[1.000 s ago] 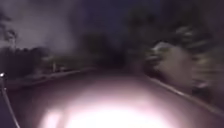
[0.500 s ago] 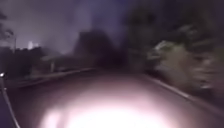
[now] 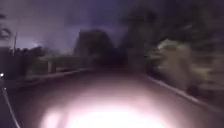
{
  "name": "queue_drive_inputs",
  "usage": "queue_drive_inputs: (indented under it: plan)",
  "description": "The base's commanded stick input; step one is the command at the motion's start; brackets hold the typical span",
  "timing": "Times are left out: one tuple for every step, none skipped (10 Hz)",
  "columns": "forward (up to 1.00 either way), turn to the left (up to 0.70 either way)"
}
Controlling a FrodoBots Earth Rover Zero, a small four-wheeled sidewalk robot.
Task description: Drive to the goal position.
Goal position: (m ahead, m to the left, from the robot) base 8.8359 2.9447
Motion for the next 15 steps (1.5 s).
queue_drive_inputs:
  plan:
    - [0.50,0.00]
    - [0.50,0.00]
    - [0.50,0.00]
    - [0.50,0.00]
    - [0.50,0.00]
    - [0.50,0.08]
    - [0.50,0.00]
    - [0.50,0.00]
    - [0.50,0.00]
    - [0.50,0.00]
    - [0.50,0.03]
    - [0.50,0.15]
    - [0.50,0.02]
    - [0.50,0.00]
    - [0.50,0.00]
